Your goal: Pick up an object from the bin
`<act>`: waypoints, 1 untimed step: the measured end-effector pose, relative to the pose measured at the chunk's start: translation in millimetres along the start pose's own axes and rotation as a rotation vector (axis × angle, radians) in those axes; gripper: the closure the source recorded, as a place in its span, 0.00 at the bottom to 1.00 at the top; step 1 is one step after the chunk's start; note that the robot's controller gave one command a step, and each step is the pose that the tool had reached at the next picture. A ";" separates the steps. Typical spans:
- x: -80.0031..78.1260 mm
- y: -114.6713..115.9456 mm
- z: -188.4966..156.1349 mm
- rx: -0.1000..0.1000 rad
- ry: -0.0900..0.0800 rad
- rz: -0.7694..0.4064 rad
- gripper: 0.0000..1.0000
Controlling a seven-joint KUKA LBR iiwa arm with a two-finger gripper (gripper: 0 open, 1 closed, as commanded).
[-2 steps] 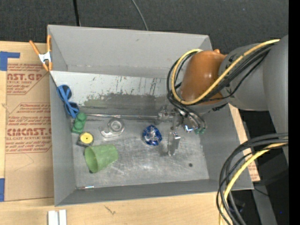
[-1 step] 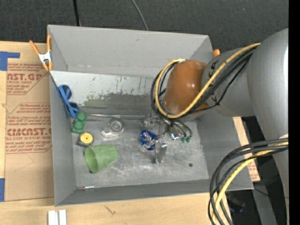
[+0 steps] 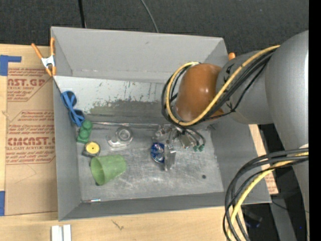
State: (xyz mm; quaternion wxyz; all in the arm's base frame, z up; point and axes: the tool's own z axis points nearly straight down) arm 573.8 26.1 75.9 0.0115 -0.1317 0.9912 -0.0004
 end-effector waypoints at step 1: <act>20.7 -16.7 -151.5 -0.004 0.014 -0.281 1.00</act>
Offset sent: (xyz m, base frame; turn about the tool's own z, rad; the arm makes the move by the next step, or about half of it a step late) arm -0.0209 -0.0223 0.1479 -0.2814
